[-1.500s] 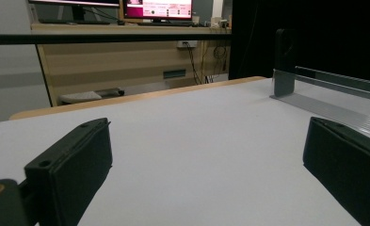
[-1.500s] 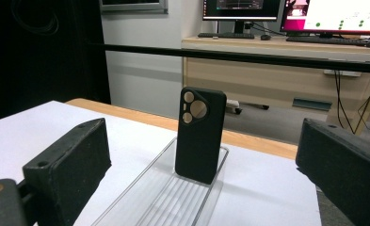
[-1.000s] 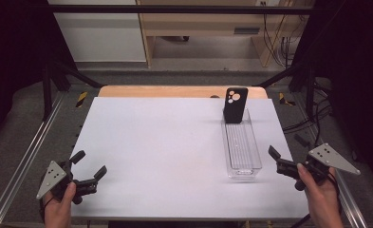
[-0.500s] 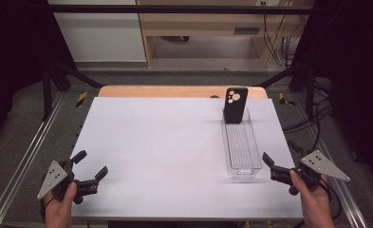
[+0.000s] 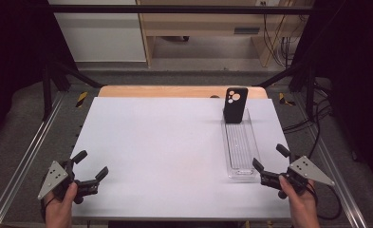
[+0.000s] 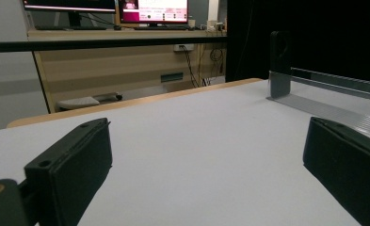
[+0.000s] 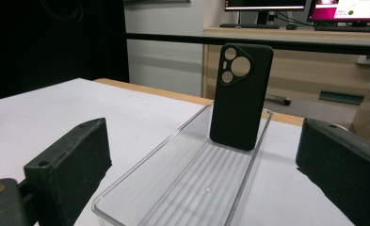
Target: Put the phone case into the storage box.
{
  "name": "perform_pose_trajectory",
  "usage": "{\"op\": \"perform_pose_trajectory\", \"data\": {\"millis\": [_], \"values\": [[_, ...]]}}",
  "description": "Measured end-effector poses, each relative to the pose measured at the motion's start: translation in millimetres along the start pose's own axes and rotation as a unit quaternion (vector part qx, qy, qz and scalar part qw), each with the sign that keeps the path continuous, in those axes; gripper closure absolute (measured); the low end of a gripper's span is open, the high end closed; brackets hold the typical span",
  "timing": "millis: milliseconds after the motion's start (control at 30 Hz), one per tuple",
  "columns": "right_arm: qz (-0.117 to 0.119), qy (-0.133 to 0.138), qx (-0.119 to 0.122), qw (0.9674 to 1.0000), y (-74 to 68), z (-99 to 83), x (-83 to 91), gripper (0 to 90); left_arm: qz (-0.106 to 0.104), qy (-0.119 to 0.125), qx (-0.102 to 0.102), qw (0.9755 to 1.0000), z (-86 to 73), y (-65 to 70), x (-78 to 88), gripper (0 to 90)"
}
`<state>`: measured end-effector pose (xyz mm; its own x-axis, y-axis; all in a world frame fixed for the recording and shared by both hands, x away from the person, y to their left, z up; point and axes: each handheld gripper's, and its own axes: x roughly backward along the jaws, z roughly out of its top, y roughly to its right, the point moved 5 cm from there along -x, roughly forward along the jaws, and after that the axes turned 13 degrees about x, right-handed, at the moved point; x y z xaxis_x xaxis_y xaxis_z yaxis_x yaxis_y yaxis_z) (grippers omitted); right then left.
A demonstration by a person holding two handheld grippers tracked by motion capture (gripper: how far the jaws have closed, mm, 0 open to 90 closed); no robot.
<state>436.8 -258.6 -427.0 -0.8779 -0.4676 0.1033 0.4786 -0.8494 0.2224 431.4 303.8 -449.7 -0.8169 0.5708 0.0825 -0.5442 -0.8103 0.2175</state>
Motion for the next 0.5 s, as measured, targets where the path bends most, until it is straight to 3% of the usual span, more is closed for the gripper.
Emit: {"op": "perform_pose_trajectory", "data": {"millis": [500], "values": [[0.017, -0.016, -0.011, 0.9997, -10.4, -21.5, -7.0, 3.9, -0.005, -0.012, -0.008, 0.9999, -3.6, 3.0, -7.1, 2.0]]}}
